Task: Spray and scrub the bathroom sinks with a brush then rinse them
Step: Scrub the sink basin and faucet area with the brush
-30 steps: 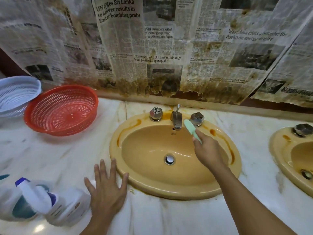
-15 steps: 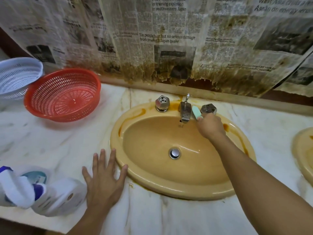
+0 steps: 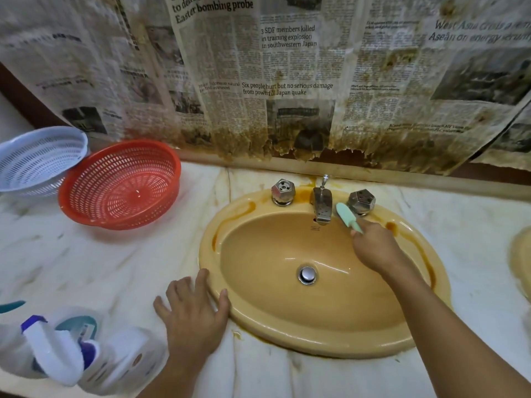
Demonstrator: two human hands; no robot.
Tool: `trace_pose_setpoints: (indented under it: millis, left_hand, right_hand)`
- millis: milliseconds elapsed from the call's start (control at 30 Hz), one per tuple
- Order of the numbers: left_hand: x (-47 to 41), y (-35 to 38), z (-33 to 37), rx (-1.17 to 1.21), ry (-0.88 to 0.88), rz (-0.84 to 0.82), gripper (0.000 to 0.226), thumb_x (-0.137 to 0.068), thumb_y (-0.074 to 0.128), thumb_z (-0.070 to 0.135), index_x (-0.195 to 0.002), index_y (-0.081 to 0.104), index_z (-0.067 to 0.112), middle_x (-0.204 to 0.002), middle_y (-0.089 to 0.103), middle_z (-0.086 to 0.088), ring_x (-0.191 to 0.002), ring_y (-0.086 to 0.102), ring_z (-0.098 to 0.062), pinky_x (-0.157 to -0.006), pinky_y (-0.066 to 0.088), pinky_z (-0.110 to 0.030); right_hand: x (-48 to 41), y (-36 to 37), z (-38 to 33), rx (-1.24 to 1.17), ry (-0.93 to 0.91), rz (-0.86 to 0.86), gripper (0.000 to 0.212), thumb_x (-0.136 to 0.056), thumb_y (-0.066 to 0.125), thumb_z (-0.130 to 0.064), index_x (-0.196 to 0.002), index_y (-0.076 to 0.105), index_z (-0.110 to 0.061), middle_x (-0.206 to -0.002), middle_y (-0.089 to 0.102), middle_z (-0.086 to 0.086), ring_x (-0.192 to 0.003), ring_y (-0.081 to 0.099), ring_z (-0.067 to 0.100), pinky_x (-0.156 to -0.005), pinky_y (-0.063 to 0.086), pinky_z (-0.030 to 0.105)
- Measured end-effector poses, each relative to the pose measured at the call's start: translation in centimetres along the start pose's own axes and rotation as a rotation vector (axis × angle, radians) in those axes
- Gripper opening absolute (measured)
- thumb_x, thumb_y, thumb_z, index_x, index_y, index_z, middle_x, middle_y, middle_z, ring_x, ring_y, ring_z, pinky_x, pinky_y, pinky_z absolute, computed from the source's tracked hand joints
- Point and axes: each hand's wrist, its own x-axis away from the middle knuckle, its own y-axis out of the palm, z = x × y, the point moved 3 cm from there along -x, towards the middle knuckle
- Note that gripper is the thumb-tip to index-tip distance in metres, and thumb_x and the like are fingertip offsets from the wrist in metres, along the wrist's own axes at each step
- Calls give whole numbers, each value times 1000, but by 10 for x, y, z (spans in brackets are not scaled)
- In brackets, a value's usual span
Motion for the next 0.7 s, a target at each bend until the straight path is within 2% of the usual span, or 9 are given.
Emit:
trace_pose_setpoints:
  millis: [100,200,267,433,567,700]
  left_hand:
    - [-2,9,-2,44,19,-36,72,-91,36,61,-149,46,20,-138,48,-17,-136,41,-38,-106,25,-74]
    - [-5,16,-6,89,-12,-89,77,-93,28,65,-162,25,31,-163,30,-12,-155,19,-31,-114,13,-76]
    - [-6,17,-7,111,-29,-100,77,-93,23,67,-163,17,36,-169,21,-7,-158,10,-27,-117,7,-74]
    - [-8,15,-8,138,-46,-128,79,-91,12,71,-164,3,42,-173,7,2,-159,-5,-19,-120,-2,-70]
    - [-9,13,-7,153,-57,-137,78,-91,12,70,-163,0,44,-173,4,4,-159,-7,-18,-120,-4,-68]
    - [-10,13,-7,126,-62,-149,78,-90,9,71,-163,-1,45,-173,3,5,-159,-8,-17,-121,-2,-68]
  right_hand:
    - [1,7,6,69,26,-6,42,-105,41,-23,-146,48,-20,-93,62,10,-76,61,24,-58,45,33]
    - [-16,12,-4,110,40,14,45,-100,43,-21,-145,46,-21,-99,61,11,-79,60,26,-66,54,39]
    - [-28,15,-17,111,20,23,43,-98,45,-18,-140,49,-17,-98,61,12,-83,60,29,-67,55,40]
    - [-37,10,-32,56,-5,-22,36,-98,48,-13,-132,56,-8,-92,59,11,-78,59,26,-56,44,32]
    - [-35,-7,-16,32,24,-74,38,-102,48,-18,-139,58,-16,-88,58,9,-67,56,22,-49,41,28]
    - [-44,11,-25,41,-9,20,43,-101,46,-15,-144,52,-13,-101,59,15,-80,59,27,-66,50,35]
